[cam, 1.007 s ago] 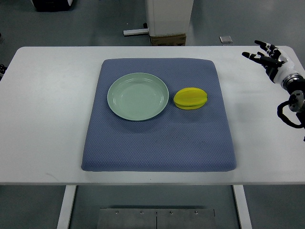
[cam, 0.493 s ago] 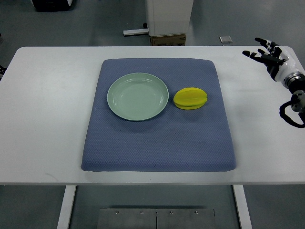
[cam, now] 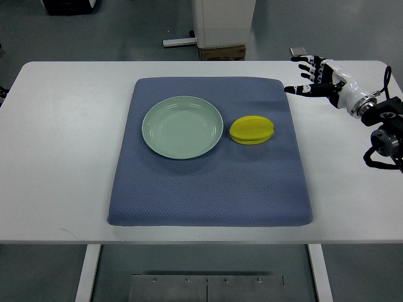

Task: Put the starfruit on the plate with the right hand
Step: 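Reach the right hand toward the yellow starfruit beside the plate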

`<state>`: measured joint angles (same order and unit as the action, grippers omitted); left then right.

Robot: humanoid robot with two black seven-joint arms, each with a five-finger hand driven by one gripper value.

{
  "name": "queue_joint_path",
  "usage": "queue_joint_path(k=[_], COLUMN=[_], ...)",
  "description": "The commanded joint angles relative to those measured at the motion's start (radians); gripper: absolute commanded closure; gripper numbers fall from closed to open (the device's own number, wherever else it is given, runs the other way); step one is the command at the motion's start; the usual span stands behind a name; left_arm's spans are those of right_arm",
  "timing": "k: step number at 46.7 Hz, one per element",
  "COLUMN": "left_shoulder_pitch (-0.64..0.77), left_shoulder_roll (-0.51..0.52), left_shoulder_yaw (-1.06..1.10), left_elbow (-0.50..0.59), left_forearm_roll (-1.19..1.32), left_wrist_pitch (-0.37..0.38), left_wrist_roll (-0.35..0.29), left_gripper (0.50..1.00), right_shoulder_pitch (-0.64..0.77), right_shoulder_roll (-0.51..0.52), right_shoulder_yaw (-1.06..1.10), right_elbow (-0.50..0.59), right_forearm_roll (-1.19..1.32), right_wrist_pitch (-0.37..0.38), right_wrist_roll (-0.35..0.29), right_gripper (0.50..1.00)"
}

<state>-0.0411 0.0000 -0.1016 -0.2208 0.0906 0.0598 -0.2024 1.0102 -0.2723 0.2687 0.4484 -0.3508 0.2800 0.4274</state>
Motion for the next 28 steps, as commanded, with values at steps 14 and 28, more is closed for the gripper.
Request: queue_joint_path(k=[14, 28], left_shoulder_pitch=[0.000, 0.000], left_shoulder_roll=[0.000, 0.000], left_shoulder_yaw=[0.000, 0.000], left_elbow=[0.000, 0.000], left_forearm_roll=[0.000, 0.000], left_wrist_pitch=[0.000, 0.000], left_wrist_roll=[0.000, 0.000], left_gripper=[0.500, 0.500], right_shoulder_pitch=[-0.001, 0.024], right_shoulder_roll=[0.051, 0.073], right_shoulder_yaw=[-0.003, -0.173], right_elbow=[0.065, 0.065], right_forearm_roll=[-0.157, -0.163], right_wrist_pitch=[0.004, 0.010], right_wrist_roll=[0.021, 0.102], right_gripper=[0.500, 0.500])
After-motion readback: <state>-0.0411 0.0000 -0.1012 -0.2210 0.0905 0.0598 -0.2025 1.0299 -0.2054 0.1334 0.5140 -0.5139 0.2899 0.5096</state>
